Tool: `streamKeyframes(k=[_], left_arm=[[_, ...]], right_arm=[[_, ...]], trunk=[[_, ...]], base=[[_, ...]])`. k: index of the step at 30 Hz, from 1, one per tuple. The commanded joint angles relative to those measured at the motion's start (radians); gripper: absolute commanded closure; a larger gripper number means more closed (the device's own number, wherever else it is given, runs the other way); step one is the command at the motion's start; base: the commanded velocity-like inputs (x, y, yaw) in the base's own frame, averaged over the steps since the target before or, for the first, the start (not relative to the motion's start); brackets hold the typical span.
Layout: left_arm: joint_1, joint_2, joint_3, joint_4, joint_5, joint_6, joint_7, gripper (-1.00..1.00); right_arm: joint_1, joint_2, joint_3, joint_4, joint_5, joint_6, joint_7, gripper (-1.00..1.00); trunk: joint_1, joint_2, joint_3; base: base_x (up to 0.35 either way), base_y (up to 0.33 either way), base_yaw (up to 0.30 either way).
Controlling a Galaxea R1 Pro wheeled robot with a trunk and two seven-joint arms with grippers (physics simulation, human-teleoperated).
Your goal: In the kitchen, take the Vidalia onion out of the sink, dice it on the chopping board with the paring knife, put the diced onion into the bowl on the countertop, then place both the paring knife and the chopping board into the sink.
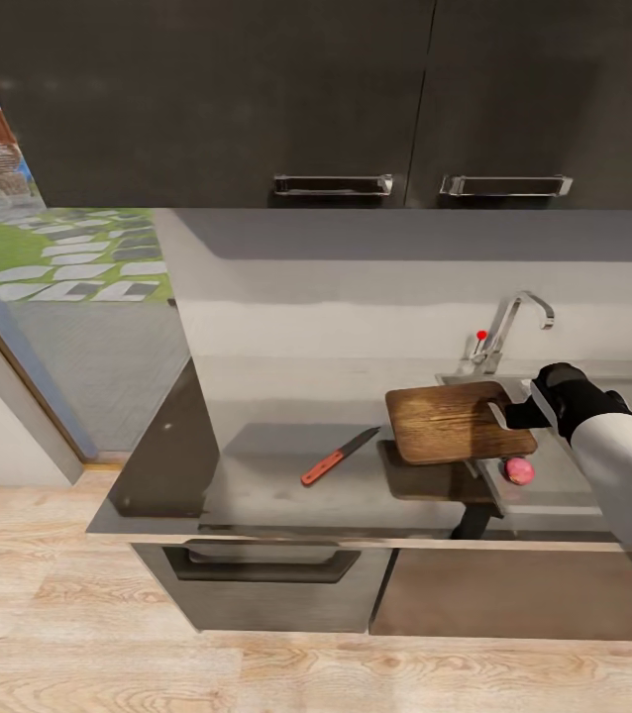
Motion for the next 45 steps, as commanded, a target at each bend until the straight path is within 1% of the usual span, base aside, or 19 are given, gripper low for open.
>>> streamKeyframes(k=[1, 6, 11, 12, 14, 17, 20, 25, 36, 45], left_arm=[[0.000, 0.000, 0.000, -0.002, -0.001, -0.001, 0.003, -1.00], [0.000, 0.000, 0.000, -0.002, -0.001, -0.001, 0.003, -1.00], [0.000, 0.000, 0.000, -0.002, -0.001, -0.001, 0.003, -1.00], [0.000, 0.000, 0.000, -0.002, -0.001, -0.001, 0.003, -1.00], [0.000, 0.000, 0.000, -0.002, -0.001, -0.001, 0.003, -1.00], [0.000, 0.000, 0.000, -0.002, -0.001, -0.001, 0.003, -1.00], [0.000, 0.000, 0.000, -0.002, -0.001, -0.001, 0.003, -1.00], [0.000, 0.000, 0.000, -0.002, -0.001, -0.001, 0.003, -1.00], [0.000, 0.000, 0.000, -0.002, -0.001, -0.001, 0.003, -1.00], [0.000, 0.000, 0.000, -0.002, -0.001, -0.001, 0.003, -1.00]], right_arm=[[-0.001, 0.000, -0.006, -0.001, 0.010, 0.004, 0.008, 1.00], [-0.001, 0.000, -0.006, -0.001, 0.010, 0.004, -0.003, 1.00], [-0.001, 0.001, -0.005, -0.001, 0.010, 0.004, -0.033, 1.00], [-0.001, 0.002, -0.005, 0.000, 0.010, 0.003, -0.054, 1.00], [-0.001, 0.004, -0.005, 0.001, 0.010, 0.000, -0.067, 1.00], [-0.001, 0.005, -0.004, 0.013, 0.010, -0.024, -0.088, 1.00], [-0.001, 0.007, -0.004, 0.052, 0.010, -0.059, -0.106, 1.00], [-0.001, 0.007, -0.005, 0.073, 0.010, -0.083, -0.114, 1.00], [-0.001, 0.005, -0.007, 0.075, 0.010, -0.085, -0.115, 1.00], [-0.001, 0.002, -0.007, 0.075, 0.010, -0.085, -0.116, 1.00]], trunk=[[0.001, -0.002, -0.002], [0.001, -0.002, -0.002], [0.001, -0.002, -0.002], [0.001, -0.002, -0.002], [0.001, -0.002, -0.002], [0.001, -0.002, -0.002], [0.001, -0.002, -0.002], [0.001, -0.002, -0.002], [0.001, -0.002, -0.002], [0.001, -0.002, -0.002]], base=[[0.000, 0.000, 0.000], [0.000, 0.000, 0.000], [0.000, 0.000, 0.000], [0.000, 0.000, 0.000], [0.000, 0.000, 0.000], [0.000, 0.000, 0.000], [0.000, 0.000, 0.000], [0.000, 0.001, 0.000], [0.000, 0.139, 0.000], [0.000, 0.028, 0.000]])
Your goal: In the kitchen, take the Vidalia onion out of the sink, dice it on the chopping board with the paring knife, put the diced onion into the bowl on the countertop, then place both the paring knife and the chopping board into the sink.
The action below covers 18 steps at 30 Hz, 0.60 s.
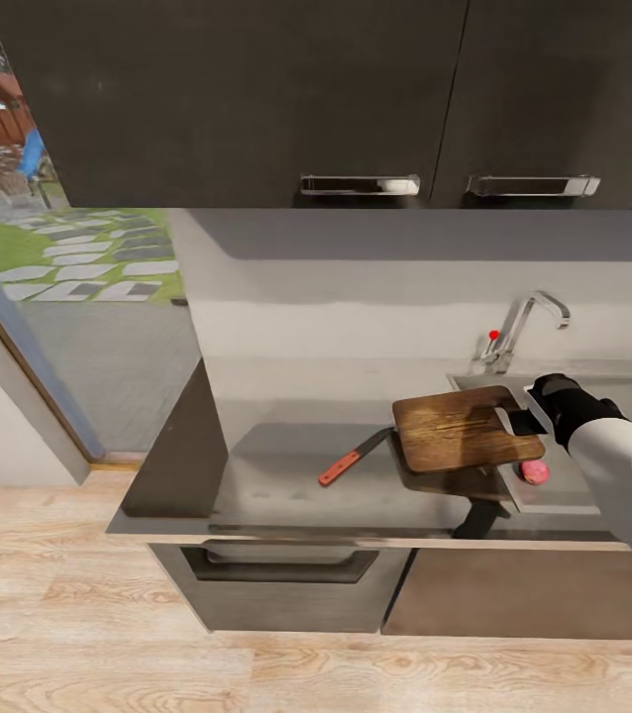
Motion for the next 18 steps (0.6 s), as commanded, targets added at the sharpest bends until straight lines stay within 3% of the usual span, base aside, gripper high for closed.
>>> streamKeyframes(k=[1, 18], left_arm=[[0.000, 0.000, 0.000, -0.002, -0.001, -0.001, 0.003, -1.00], [0.000, 0.000, 0.000, -0.001, -0.001, -0.001, 0.003, -1.00]], right_arm=[[-0.001, 0.000, -0.009, -0.001, 0.007, 0.004, 0.001, 1.00], [-0.001, -0.001, -0.009, -0.001, 0.007, 0.002, 0.001, 1.00]], trunk=[[0.001, -0.002, -0.002], [0.001, -0.002, -0.002]], base=[[0.000, 0.002, 0.000], [0.035, -0.030, 0.000]])
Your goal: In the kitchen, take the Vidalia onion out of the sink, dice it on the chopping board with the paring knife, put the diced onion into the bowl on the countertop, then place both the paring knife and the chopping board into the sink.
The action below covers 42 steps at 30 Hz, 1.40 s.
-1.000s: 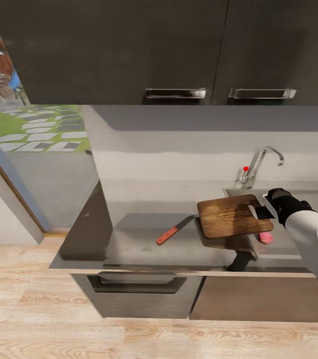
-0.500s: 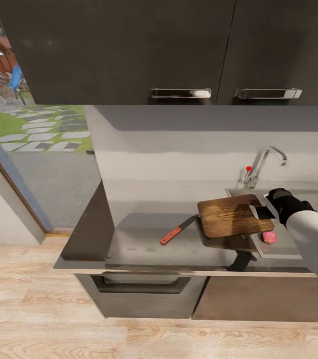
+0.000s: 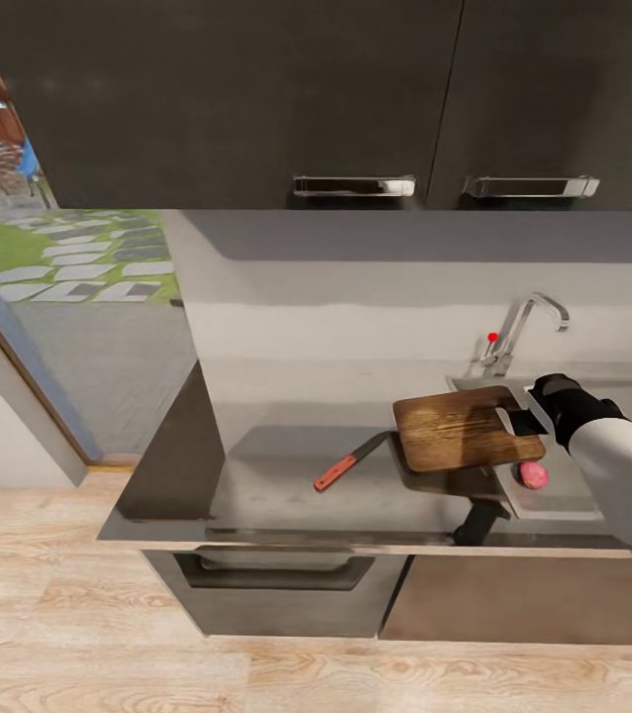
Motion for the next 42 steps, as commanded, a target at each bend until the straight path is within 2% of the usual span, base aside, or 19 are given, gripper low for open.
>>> streamKeyframes(k=[1, 6, 14, 28, 42], left_arm=[[0.000, 0.000, 0.000, -0.002, -0.001, -0.001, 0.003, -1.00], [0.000, 0.000, 0.000, -0.002, -0.001, -0.001, 0.003, -1.00], [0.000, 0.000, 0.001, -0.002, -0.001, -0.001, 0.003, -1.00], [0.000, 0.000, 0.000, -0.002, -0.001, -0.001, 0.003, -1.00], [0.000, 0.000, 0.000, -0.002, -0.001, -0.001, 0.003, -1.00]], right_arm=[[-0.001, 0.001, -0.009, -0.001, 0.007, 0.003, 0.001, 1.00], [-0.001, 0.001, -0.009, 0.000, 0.007, 0.003, -0.001, 1.00], [-0.001, 0.003, -0.007, 0.003, 0.007, 0.000, -0.048, 1.00], [-0.001, 0.002, -0.007, 0.016, 0.007, -0.001, -0.051, 1.00], [-0.001, 0.001, -0.009, 0.087, 0.007, -0.069, -0.094, 1.00]], trunk=[[0.001, -0.002, -0.002], [0.001, -0.002, -0.002], [0.001, -0.002, -0.002], [0.001, -0.002, -0.002], [0.001, -0.002, -0.002]], base=[[0.007, -0.006, 0.000], [0.002, -0.002, 0.000], [0.022, 0.025, 0.000], [0.011, 0.011, 0.000], [0.000, 0.000, 0.000]])
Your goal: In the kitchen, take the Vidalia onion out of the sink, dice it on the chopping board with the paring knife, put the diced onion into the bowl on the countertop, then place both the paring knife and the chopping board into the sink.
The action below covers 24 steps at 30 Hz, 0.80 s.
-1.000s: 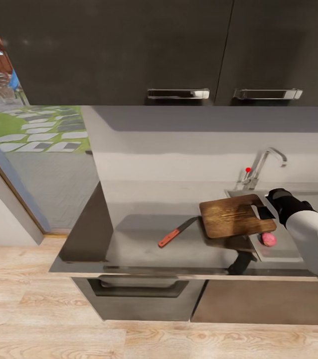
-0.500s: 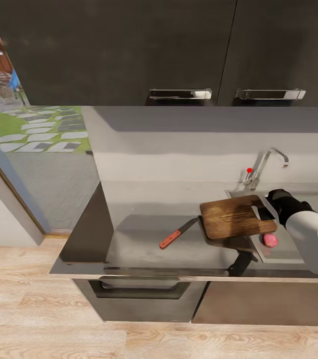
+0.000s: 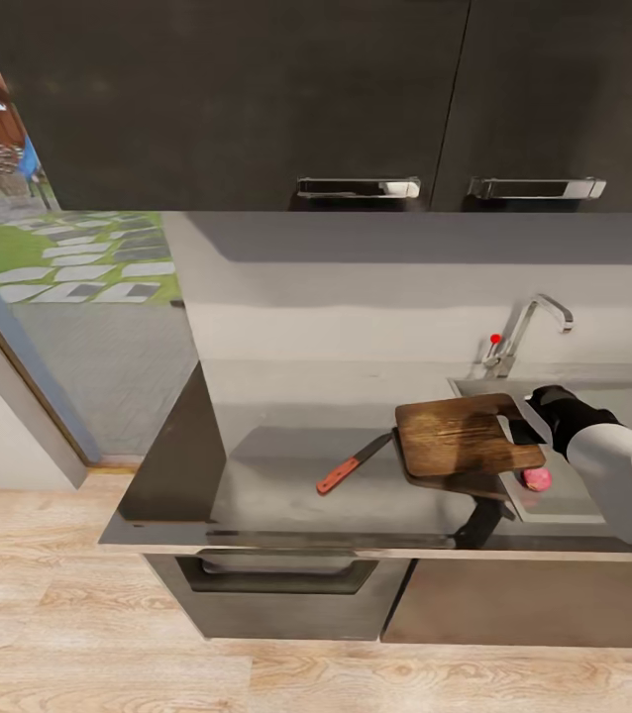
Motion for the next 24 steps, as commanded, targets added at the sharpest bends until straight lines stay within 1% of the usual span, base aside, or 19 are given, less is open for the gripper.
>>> streamKeyframes(k=[1, 14, 24], left_arm=[[0.000, 0.000, 0.000, -0.002, -0.002, -0.001, 0.003, -1.00], [0.000, 0.000, 0.000, -0.003, -0.002, -0.003, 0.003, -1.00], [0.000, 0.000, 0.000, -0.003, -0.002, -0.003, 0.003, -1.00]], right_arm=[[0.001, 0.000, 0.017, -0.002, 0.049, 0.007, -0.005, 1.00], [0.001, 0.000, 0.017, 0.000, 0.049, 0.006, -0.005, 1.00], [0.001, 0.000, 0.017, 0.000, 0.049, 0.006, -0.007, 1.00]], trunk=[[0.001, -0.001, -0.002], [0.001, -0.001, -0.002], [0.001, -0.001, -0.002]], base=[[0.000, 0.000, 0.000], [0.000, 0.001, 0.000], [0.000, 0.041, 0.000]])
